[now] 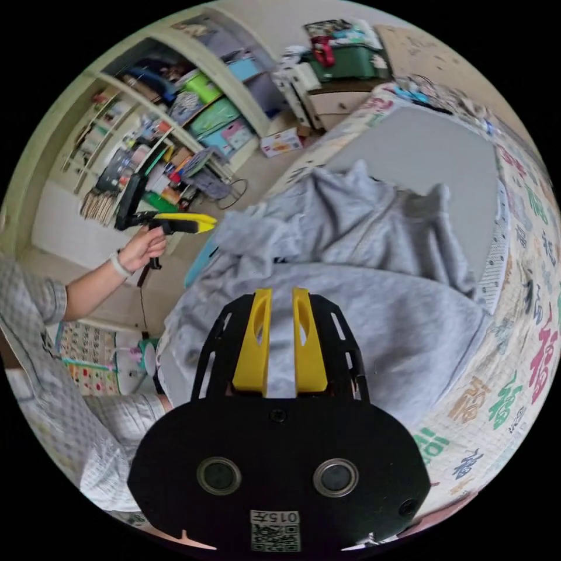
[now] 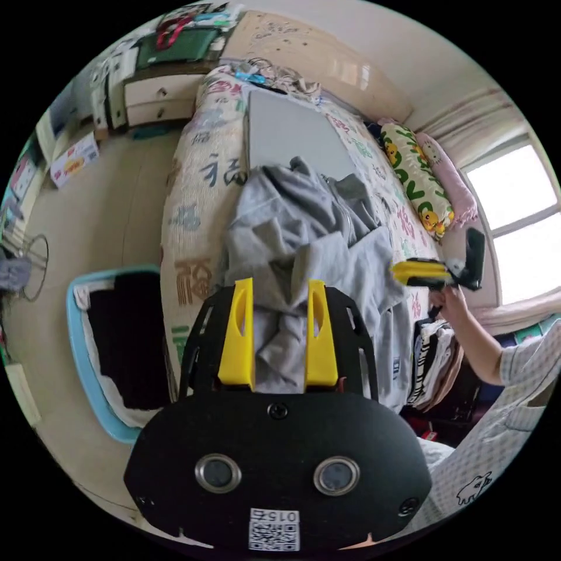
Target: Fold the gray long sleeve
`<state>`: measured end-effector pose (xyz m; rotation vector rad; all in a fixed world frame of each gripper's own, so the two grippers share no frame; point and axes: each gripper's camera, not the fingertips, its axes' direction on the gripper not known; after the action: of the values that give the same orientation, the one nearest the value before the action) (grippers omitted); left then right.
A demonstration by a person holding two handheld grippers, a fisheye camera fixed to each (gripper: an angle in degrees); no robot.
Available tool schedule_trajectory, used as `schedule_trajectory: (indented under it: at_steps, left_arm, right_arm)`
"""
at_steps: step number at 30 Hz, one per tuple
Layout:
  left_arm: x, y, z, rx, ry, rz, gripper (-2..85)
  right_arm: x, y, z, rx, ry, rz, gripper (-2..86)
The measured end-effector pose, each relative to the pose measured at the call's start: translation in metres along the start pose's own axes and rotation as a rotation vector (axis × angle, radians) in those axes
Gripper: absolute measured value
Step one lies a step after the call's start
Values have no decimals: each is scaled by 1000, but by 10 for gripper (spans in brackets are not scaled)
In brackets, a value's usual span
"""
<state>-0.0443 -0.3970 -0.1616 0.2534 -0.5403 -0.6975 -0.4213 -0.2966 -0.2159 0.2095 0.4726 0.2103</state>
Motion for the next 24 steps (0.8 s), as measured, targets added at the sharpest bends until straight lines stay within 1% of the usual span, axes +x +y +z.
schedule_trajectory:
  at_steps: [2, 4, 6, 8, 10, 11, 13, 14, 15, 17, 19, 20, 21, 22, 23, 24]
  left_arm:
    - [-27, 2, 21, -4, -47, -43, 103]
    - [-53, -5, 55, -89, -71, -112, 112]
    - [-65, -10, 78, -135, -66, -145, 116]
    - [-72, -17, 99, -206, -45, -170, 110]
    - [-70, -21, 120, -325, -13, -142, 55]
    - [-67, -21, 119, -320, -31, -119, 46]
    - [-50, -17, 89, -231, -133, -16, 22]
    - [-44, -14, 77, -206, -146, 9, 19]
    - [-31, -7, 46, -141, -156, 58, 15]
    - [-1, 8, -13, -37, -120, 148, 12]
    - [53, 40, -104, 89, 54, 323, 11]
    - [67, 50, -128, 117, 113, 373, 12]
    - [95, 72, -172, 161, 240, 481, 12]
    - [120, 94, -208, 168, 366, 580, 15]
    - [131, 105, -223, 160, 432, 626, 16]
    - [146, 127, -245, 129, 566, 709, 19]
  right_arm:
    - [-10, 0, 12, 10, 42, -26, 150]
    - [-22, -9, 31, 6, 73, -49, 167]
    - [-30, -17, 48, 1, 113, -64, 164]
    - [-36, -23, 64, -26, 141, -69, 144]
    - [-44, -26, 80, -71, 182, -69, 74]
    - [-46, -26, 82, -73, 184, -69, 65]
    - [-55, -24, 78, -31, 166, -68, 41]
    - [-59, -22, 75, -15, 160, -73, 39]
    - [-67, -20, 66, 28, 131, -89, 38]
    - [-83, -15, 48, 95, 51, -124, 36]
    - [-112, -8, 20, 186, -124, -214, 36]
    - [-120, -6, 14, 210, -172, -241, 36]
    - [-136, -2, 3, 245, -263, -298, 37]
    - [-153, 2, -3, 259, -351, -365, 39]
    - [-161, 6, -5, 271, -388, -409, 40]
    - [-175, 14, -4, 301, -426, -481, 46]
